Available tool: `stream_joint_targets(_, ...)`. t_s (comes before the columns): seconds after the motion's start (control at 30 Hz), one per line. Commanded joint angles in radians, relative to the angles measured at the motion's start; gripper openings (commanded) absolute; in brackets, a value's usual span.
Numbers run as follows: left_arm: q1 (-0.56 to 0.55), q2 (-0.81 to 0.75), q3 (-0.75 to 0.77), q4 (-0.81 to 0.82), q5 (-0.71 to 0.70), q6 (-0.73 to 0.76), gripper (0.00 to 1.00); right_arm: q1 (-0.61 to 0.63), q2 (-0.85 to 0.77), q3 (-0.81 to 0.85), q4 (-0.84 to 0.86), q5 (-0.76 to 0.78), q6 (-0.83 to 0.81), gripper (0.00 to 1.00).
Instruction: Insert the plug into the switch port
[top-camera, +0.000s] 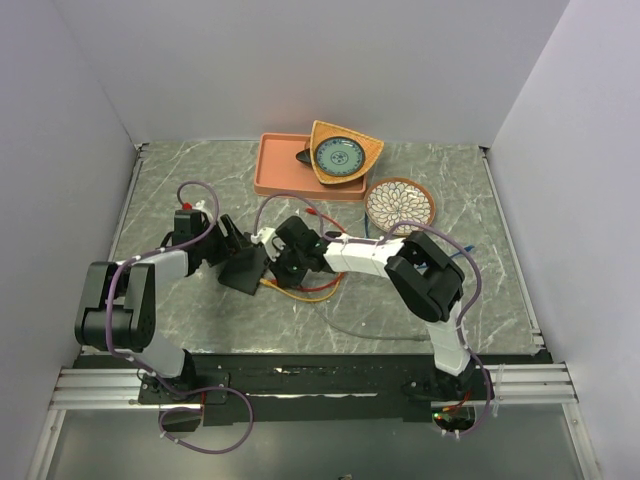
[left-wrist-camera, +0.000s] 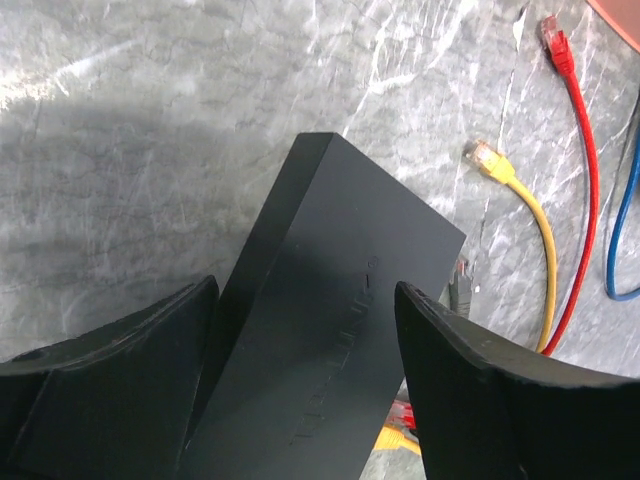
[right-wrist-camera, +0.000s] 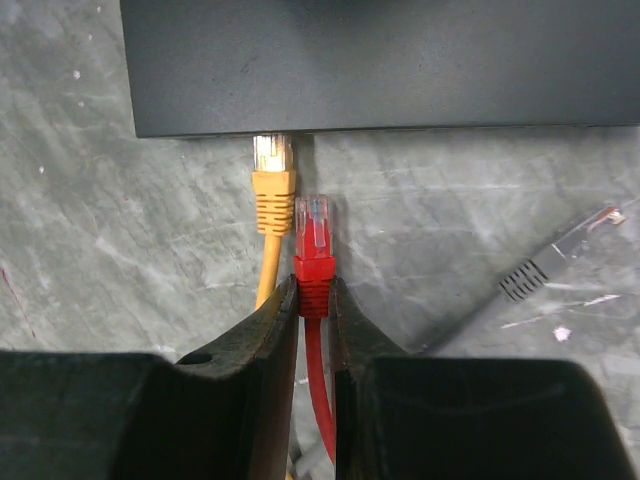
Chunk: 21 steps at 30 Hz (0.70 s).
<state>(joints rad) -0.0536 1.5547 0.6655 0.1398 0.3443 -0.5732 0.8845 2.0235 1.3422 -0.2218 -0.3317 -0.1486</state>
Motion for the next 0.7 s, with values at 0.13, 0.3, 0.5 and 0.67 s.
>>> stream_joint_targets(0.13, 0.000, -0.038, -0.035, -0.032, -0.004, 0.009, 0.77, 0.004, 0.009, -0.051, 0.125, 0.068, 0.069, 0.00)
stream_joint_targets(0.3, 0.001, -0.041, -0.041, -0.028, 0.002, 0.007, 0.77, 0.004, 0.021, -0.051, 0.154, 0.121, 0.101, 0.00)
stream_joint_targets(0.5, 0.001, -0.038, -0.041, -0.029, 0.004, 0.009, 0.76, 0.004, 0.027, -0.041, 0.176, 0.154, 0.118, 0.00)
stream_joint_targets(0.67, 0.000, -0.035, -0.040, -0.029, 0.009, 0.010, 0.76, 0.002, 0.044, -0.014, 0.165, 0.151, 0.113, 0.00)
